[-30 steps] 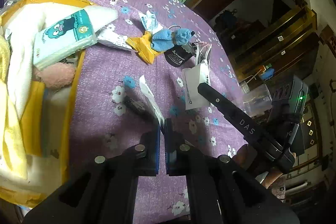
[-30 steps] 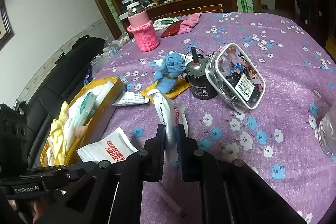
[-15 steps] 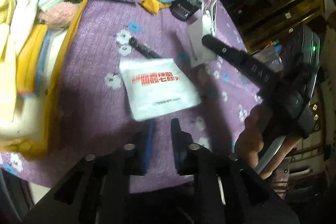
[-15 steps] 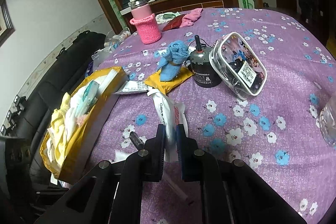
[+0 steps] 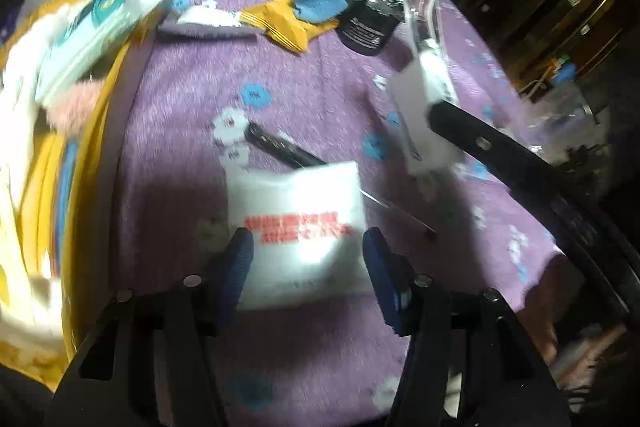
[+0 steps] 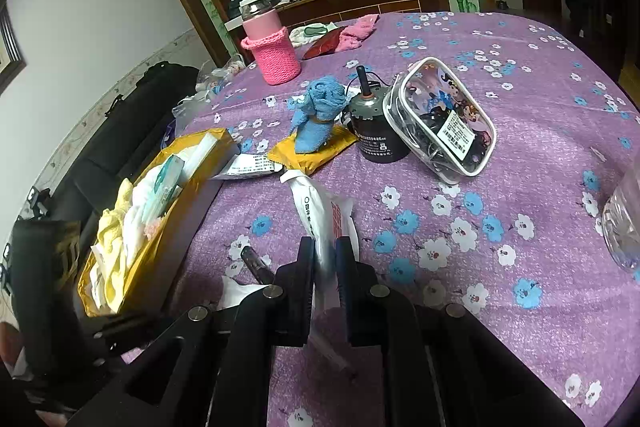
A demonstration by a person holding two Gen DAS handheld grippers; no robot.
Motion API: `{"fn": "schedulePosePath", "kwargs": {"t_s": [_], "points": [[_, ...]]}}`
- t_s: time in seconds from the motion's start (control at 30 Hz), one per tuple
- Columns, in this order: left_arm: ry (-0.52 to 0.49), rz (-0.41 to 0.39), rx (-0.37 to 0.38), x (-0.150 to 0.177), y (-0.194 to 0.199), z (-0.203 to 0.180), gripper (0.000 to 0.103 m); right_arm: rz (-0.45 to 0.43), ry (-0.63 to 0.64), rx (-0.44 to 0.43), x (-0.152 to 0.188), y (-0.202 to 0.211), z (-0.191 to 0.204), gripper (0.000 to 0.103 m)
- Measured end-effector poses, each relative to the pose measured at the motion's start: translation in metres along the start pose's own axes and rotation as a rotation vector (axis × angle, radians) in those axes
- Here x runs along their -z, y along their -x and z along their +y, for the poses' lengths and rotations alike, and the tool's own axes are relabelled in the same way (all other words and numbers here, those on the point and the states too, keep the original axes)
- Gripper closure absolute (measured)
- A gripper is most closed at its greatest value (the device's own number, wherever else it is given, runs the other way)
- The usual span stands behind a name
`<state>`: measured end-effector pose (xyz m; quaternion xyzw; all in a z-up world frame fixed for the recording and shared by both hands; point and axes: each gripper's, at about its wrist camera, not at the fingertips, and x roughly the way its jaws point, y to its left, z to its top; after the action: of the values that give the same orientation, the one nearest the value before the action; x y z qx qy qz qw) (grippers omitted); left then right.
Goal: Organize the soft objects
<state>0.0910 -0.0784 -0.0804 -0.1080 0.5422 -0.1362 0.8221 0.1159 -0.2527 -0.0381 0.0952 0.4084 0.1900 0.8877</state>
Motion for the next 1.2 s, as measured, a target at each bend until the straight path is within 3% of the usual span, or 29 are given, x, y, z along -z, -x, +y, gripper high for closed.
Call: {"fn": "schedulePosePath", "kwargs": {"t_s": [0.1,0.27,0.4,0.43,0.47,0.5,0.63,0.7,0.77,0.83,0.87,0.9,0.97,1.07,1.2], "points": [[-0.017,-0.015,-0.034,-0.004,-0.008,-0.001,0.021,0.006,-0.004,-0.005,0.002,0.001,-0.001,0.092],[-0.11,-0.017,-0.081,0.005,-0.011,-0.012,0.023,0.01,0.003,-0.002,0.004,0.0,0.001,0.092],[-0.111,-0.049,-0.131,0.011,-0.007,-0.012,0.05,0.002,0.012,0.007,0.004,0.003,0.004,0.092],[-0.127,-0.051,-0.14,0.011,-0.006,-0.013,0.064,0.0,0.014,0.01,0.004,0.003,0.005,0.092],[-0.123,-0.051,-0.13,0.011,-0.005,-0.012,0.089,-0.001,0.017,0.011,0.004,0.004,0.005,0.092],[-0.105,-0.058,-0.124,0.011,-0.003,-0.008,0.103,-0.003,0.018,0.011,0.004,0.004,0.005,0.092],[-0.021,-0.054,-0.034,0.003,0.005,0.011,0.103,-0.006,0.026,0.011,0.004,0.007,0.009,0.092],[-0.033,-0.057,-0.051,0.005,0.006,0.011,0.103,-0.009,0.035,0.013,0.005,0.009,0.011,0.092],[-0.036,-0.048,-0.019,0.008,0.006,0.01,0.103,-0.009,0.035,0.011,0.004,0.008,0.011,0.092],[-0.026,-0.043,0.01,0.01,0.006,0.009,0.097,-0.009,0.033,0.012,0.004,0.008,0.011,0.092],[-0.008,-0.044,0.027,0.01,0.007,0.01,0.084,-0.006,0.031,0.013,0.004,0.008,0.011,0.092],[0.005,-0.038,0.03,0.009,0.005,0.009,0.059,-0.003,0.031,0.012,0.004,0.007,0.01,0.092],[0.029,-0.027,0.032,0.009,0.003,0.009,0.038,-0.001,0.036,0.023,0.005,0.006,0.009,0.092],[0.038,-0.055,0.048,0.008,0.003,0.007,0.031,-0.002,0.019,0.028,0.004,0.007,0.001,0.092],[-0.012,-0.057,-0.003,0.007,-0.005,-0.01,0.018,-0.002,-0.01,0.036,0.003,0.009,-0.01,0.092]]}}
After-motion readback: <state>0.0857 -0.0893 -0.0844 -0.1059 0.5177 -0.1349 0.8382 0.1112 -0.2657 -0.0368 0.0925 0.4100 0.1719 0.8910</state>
